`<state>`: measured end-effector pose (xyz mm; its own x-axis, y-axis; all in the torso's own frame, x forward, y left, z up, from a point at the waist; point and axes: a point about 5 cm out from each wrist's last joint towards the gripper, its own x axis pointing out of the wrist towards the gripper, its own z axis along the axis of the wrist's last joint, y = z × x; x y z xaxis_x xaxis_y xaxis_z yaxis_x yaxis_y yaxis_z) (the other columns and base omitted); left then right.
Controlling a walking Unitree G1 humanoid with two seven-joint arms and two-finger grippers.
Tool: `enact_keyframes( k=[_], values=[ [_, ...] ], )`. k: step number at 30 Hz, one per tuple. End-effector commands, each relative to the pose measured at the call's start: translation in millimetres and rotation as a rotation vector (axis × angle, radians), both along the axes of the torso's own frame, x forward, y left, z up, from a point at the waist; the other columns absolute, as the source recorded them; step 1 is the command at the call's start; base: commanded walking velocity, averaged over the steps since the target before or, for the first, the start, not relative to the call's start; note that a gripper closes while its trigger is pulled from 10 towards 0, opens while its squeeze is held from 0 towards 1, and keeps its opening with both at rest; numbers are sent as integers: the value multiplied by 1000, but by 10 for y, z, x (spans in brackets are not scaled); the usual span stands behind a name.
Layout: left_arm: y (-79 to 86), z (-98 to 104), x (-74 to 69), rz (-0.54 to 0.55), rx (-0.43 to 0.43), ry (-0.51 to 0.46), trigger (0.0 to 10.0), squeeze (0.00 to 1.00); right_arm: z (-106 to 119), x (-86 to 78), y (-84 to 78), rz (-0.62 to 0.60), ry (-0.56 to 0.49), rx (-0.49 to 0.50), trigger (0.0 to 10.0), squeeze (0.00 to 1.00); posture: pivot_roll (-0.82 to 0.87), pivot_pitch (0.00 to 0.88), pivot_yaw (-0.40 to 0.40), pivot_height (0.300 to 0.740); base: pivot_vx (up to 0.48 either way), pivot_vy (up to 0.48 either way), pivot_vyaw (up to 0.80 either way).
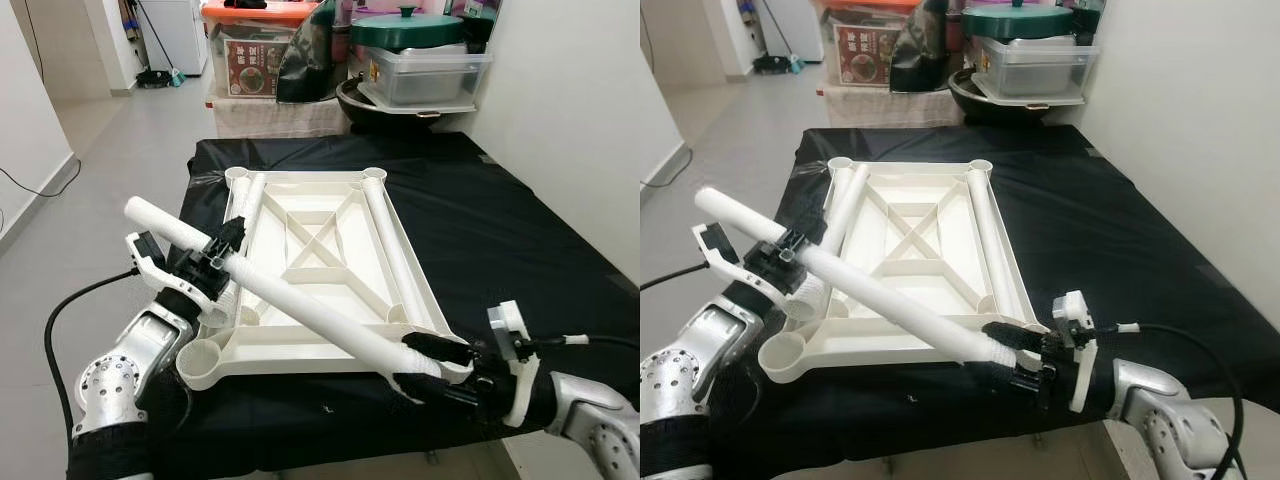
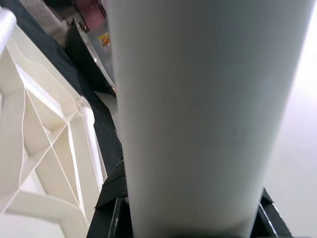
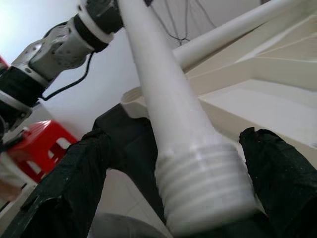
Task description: Building children table
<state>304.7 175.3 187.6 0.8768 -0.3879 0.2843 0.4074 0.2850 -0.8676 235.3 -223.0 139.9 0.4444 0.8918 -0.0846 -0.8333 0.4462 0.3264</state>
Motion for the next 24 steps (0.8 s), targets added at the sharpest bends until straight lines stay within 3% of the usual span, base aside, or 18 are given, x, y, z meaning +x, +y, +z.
enact_keyframes(
  k=[1, 7, 9, 10, 11, 12, 13, 14, 15, 17, 18, 21, 22, 23, 24],
  values=[
    [83, 13, 25, 43, -9, 3, 10000, 0, -23, -20, -64, -16, 15, -1, 10000, 1000, 47, 0, -44, 740, 0, 0, 0],
    [78, -6, 18, 38, 7, 7, 10000, 0, 20, 54, -261, -102, -18, -73, 10000, 1000, 41, 0, -39, 740, 0, 0, 0],
    [31, -24, 16, 22, 21, 9, 10000, 0, 288, 346, -450, -292, -117, -141, 10000, 1000, 37, 0, -37, 740, 0, 0, 0],
    [31, -24, 16, 22, 21, 9, 10000, 0, 288, 346, -450, -292, -117, -141, 10000, 1000, 37, 0, -37, 740, 0, 0, 0],
    [16, -26, 18, 16, 28, 8, 10000, 0, 486, 486, -490, -375, -178, -146, 10000, 1000, 36, 0, -34, 740, 0, 0, 0],
    [3, -22, 21, 12, 35, 6, 10000, 0, 704, 607, -488, -435, -248, -167, 10000, 1000, 37, 0, -34, 740, 0, 0, 0],
    [3, -22, 21, 12, 35, 6, 10000, 0, 704, 607, -488, -435, -248, -167, 10000, 1000, 37, 0, -34, 740, 0, 0, 0],
    [-8, -14, 24, 7, 43, 2, 10000, 0, 909, 688, -452, -460, -299, -163, 10000, 1000, 39, 0, -34, 740, 0, 0, 0],
    [-8, -14, 24, 7, 43, 2, 10000, 0, 909, 688, -452, -460, -299, -163, 10000, 1000, 39, 0, -34, 740, 0, 0, 0],
    [-20, -3, 27, 4, 52, -1, 10000, 0, 1178, 768, -329, -450, -356, -175, 10000, 1000, 39, 0, -34, 740, 0, 0, 0],
    [-23, 1, 28, 4, 59, -2, 10000, 0, 1239, 805, -239, -437, -349, -207, 10000, 914, 39, 0, -33, 740, 0, 0, 0],
    [-24, 3, 29, 4, 63, -3, 10000, 0, 1265, 827, -182, -430, -342, -233, 10000, 914, 39, 0, -33, 740, 0, 0, 0],
    [-32, 5, 30, 2, 70, -5, 10000, 0, 1247, 861, -91, -419, -321, -288, 10000, 0, 36, 0, -32, 740, 0, 0, 0],
    [-32, 5, 30, 2, 70, -5, 10000, 0, 1247, 861, -91, -419, -321, -288, 10000, 0, 36, 0, -32, 740, 0, 0, 0],
    [-47, 10, 33, -3, 74, -9, 10000, 0, 1207, 886, 36, -394, -300, -345, 10000, 0, 33, 0, -32, 740, 0, 0, 0]
  ],
)
